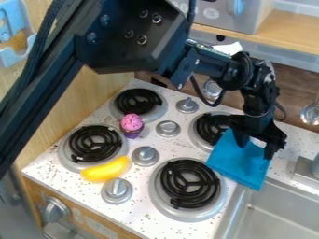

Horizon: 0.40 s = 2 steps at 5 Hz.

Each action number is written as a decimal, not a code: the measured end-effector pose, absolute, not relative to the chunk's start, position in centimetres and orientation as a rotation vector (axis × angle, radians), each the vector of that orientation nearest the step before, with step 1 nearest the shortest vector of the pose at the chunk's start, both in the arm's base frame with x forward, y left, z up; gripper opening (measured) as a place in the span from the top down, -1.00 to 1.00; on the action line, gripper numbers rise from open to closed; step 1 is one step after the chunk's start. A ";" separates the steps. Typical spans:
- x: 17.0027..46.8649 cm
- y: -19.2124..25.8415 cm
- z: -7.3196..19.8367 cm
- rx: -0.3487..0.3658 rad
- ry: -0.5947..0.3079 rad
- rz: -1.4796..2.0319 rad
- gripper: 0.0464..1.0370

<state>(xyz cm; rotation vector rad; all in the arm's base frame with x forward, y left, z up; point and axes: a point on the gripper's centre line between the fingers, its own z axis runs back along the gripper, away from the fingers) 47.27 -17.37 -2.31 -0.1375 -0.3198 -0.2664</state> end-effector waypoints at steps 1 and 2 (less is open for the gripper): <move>46.4 -17.1 -4.7 -0.127 -0.269 -0.265 -0.93; 46.2 -17.0 -5.4 -0.124 -0.257 -0.264 -0.93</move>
